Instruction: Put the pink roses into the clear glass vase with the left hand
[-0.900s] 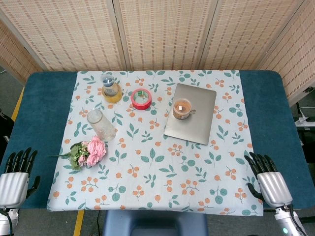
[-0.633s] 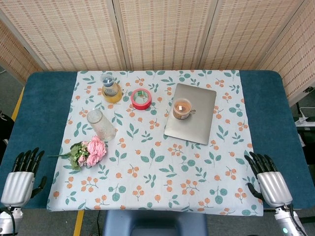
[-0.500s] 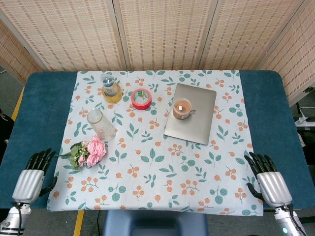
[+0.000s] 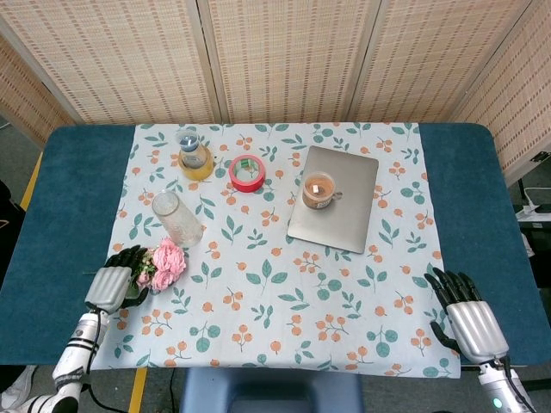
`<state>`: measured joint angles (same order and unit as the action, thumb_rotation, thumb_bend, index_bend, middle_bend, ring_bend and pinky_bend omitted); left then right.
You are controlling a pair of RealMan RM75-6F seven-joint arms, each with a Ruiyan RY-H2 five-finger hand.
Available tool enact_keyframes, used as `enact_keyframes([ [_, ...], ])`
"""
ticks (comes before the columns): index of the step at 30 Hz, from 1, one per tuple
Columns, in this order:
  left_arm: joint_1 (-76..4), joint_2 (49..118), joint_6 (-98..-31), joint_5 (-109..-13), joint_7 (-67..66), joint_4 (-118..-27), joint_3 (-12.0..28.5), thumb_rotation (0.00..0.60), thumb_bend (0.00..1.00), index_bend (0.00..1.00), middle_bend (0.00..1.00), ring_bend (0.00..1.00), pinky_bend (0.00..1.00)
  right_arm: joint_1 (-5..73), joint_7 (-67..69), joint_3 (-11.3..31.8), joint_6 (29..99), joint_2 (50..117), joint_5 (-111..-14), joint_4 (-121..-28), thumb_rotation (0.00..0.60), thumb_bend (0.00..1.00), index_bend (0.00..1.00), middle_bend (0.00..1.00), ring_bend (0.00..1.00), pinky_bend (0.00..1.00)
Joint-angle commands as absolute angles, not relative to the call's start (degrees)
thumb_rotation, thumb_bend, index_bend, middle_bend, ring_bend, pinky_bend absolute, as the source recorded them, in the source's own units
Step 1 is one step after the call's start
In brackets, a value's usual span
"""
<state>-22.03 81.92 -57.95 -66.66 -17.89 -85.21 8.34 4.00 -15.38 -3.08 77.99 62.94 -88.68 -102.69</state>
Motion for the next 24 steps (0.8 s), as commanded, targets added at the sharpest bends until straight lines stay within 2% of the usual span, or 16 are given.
enact_keyframes([
  [1,-23.88,83.46,-57.13,-64.78,-19.49,-85.02,9.51,0.51,0.38,0.0,0.0,0.0,0.14,4.03,-15.43,-2.98,77.95,62.95,-88.42,-102.66,0.6,0.29,0.0,0.0,0.0,0.0],
  [11,-29.17,88.08,-54.08,-58.27,-25.51,-81.67,10.19,0.523,0.37,0.0,0.0,0.0,0.16,4.12,-15.65,-3.19,77.61,62.96,-88.41,-102.77,0.6,0.29,0.0,0.0,0.0,0.0],
  [14,-30.1,89.23,-55.18,-56.07,-29.42,-80.4,9.93,0.561,0.36,0.03,0.04,0.06,0.16,4.11,-15.57,-3.15,77.72,62.9,-88.4,-102.8,0.6,0.29,0.0,0.0,0.0,0.0],
  [15,-30.39,89.61,-55.54,-54.66,-31.1,-80.02,9.81,0.583,0.37,0.1,0.12,0.14,0.17,4.09,-15.48,-3.14,77.81,62.85,-88.45,-102.8,0.6,0.29,0.0,0.0,0.0,0.0],
  [18,-30.72,90.07,-56.56,-51.53,-34.42,-79.59,9.36,0.6,0.41,0.28,0.31,0.28,0.17,4.04,-15.36,-3.16,77.95,62.7,-88.53,-102.84,0.6,0.29,0.0,0.0,0.0,0.0],
  [20,-30.57,90.43,-57.96,-50.74,-34.75,-79.38,9.45,0.6,0.45,0.34,0.38,0.35,0.17,4.07,-15.38,-3.19,77.84,62.66,-88.47,-102.88,0.6,0.29,0.0,0.0,0.0,0.0],
  [24,-29.49,92.44,-63.56,-53.86,-32.24,-77.52,9.89,0.6,0.55,0.55,0.55,0.51,0.21,4.1,-15.48,-3.34,77.65,62.65,-88.54,-103.0,0.6,0.3,0.0,0.0,0.0,0.0],
])
